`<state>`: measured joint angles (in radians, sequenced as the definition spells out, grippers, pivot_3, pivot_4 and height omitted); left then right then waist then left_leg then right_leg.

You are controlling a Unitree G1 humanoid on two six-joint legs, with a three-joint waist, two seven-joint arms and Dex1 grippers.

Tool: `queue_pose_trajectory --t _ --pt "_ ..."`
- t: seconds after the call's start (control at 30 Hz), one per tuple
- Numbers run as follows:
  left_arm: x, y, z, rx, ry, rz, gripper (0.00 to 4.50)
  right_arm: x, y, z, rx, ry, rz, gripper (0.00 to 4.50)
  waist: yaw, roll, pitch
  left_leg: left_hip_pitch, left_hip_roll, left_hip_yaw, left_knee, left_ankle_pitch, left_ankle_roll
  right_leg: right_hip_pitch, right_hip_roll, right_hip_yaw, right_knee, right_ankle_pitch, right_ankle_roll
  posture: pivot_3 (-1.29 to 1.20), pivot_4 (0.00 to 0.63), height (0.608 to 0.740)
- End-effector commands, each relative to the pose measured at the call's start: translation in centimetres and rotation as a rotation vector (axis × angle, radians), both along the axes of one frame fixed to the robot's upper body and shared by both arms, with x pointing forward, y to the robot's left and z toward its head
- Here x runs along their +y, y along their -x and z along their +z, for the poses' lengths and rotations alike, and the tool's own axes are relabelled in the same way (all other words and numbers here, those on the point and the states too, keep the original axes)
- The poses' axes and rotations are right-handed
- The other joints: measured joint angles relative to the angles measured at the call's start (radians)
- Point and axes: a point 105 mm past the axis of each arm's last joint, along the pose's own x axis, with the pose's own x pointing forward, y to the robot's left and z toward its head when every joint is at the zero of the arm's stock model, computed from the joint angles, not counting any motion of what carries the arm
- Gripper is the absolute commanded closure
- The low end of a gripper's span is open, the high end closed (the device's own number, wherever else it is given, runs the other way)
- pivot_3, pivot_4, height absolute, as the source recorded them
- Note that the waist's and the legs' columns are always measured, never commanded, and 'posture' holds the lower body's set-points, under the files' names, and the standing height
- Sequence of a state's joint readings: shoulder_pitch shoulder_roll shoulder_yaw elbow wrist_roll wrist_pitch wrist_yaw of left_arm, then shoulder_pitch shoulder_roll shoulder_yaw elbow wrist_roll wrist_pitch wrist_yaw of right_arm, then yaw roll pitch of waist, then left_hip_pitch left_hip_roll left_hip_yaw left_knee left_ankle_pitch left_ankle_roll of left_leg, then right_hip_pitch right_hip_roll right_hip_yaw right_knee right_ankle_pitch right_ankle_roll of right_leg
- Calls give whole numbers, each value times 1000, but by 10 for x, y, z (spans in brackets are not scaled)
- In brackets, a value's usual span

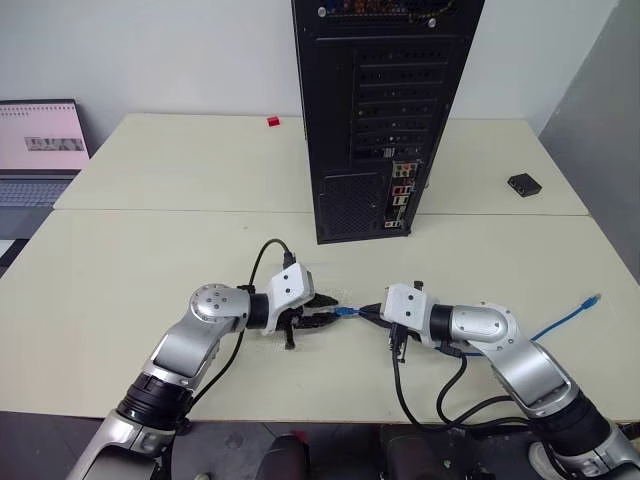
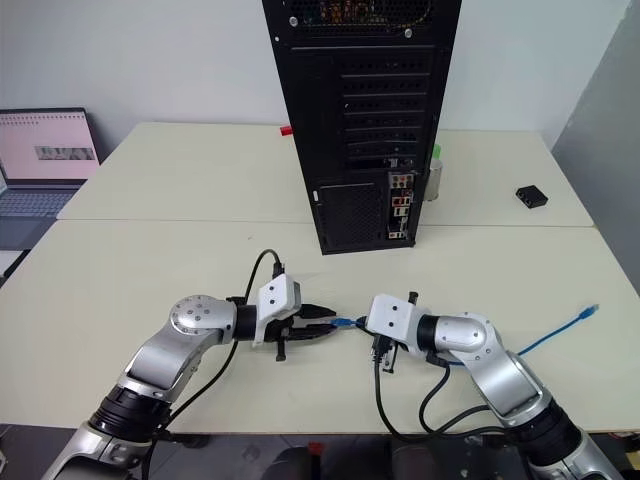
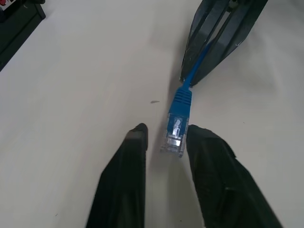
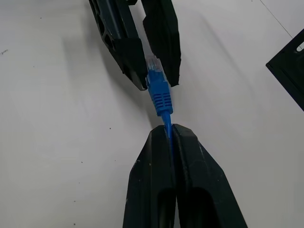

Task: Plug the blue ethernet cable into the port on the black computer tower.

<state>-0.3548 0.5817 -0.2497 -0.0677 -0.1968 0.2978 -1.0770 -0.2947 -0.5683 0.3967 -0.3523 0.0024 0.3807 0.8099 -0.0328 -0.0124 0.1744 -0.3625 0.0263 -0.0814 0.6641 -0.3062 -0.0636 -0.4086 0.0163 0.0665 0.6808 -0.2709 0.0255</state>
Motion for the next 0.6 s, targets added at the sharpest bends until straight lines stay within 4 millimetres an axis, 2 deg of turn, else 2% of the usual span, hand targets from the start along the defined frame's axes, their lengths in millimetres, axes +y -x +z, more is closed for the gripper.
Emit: queue_pose_trajectory --t 0.03,0.33,0.47,0.6 --pt "-1 -2 10 -41 17 -16 4116 8 4 16 -52 -22 46 4500 0 0 0 0 0 0 0 0 0 0 0 0 0 0 0 0 150 740" --pt "-2 0 10 -72 9 -37 4191 9 9 17 -56 -8 99 4500 0 0 0 0 0 0 0 0 0 0 0 0 0 0 0 0 150 740" --pt "-4 7 17 -130 25 -86 4191 0 13 25 -38 8 128 3626 0 0 0 0 0 0 0 0 0 0 0 0 0 0 0 0 150 740" --pt "-5 6 28 -260 27 -112 4191 -17 24 39 65 -26 133 2681 1 0 0 0 0 0 0 0 0 0 0 0 0 0 0 0 150 740"
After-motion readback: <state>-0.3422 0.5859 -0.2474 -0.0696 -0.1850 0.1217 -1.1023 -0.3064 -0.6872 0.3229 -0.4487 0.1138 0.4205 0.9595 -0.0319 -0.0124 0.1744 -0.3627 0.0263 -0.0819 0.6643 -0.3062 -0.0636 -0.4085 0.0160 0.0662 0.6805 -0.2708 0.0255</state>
